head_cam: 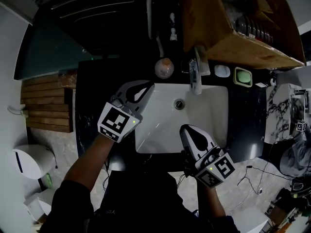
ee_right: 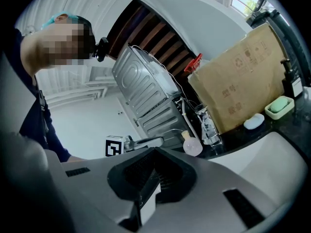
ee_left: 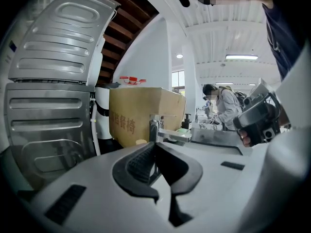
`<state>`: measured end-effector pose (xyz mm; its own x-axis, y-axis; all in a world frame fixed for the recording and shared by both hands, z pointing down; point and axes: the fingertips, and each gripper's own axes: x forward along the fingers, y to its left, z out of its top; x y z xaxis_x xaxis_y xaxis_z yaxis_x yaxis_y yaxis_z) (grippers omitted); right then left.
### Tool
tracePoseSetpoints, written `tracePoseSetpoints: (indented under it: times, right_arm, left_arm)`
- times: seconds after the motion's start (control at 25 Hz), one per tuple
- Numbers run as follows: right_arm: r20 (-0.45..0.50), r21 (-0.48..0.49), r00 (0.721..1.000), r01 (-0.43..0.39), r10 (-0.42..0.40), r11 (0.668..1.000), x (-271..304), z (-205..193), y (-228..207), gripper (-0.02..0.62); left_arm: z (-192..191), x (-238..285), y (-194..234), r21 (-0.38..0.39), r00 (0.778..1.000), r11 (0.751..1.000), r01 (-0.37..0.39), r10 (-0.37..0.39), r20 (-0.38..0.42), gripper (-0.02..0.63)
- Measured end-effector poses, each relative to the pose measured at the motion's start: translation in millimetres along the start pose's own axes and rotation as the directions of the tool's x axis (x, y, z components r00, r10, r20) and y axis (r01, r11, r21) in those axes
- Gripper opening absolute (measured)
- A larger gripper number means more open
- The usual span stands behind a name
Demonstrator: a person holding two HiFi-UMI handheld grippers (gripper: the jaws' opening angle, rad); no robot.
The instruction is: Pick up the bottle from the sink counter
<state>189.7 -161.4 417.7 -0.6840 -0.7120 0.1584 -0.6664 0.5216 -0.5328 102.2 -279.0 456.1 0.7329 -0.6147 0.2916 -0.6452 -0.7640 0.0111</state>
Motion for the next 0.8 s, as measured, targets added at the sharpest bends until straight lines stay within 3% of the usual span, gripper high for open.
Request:
tracePoseSetpoints:
  times: [0.36,0.8]
  right_arm:
    - [-0.023,0.016,1.0,0.014,-0.014,1.0,7,-9,-8,0.02]
    - [-0.043,0.036,0.999,0.026,-0.024,0.999,8,-19,-17,0.021]
  left_arm:
    - [-1,24,14,0.014,1.0,1.0,0.019,-0.019,0.005,0.011]
    - [-9,50,24,0.029,0.999,0.999,0.032,-0.032,-0.011,0.086]
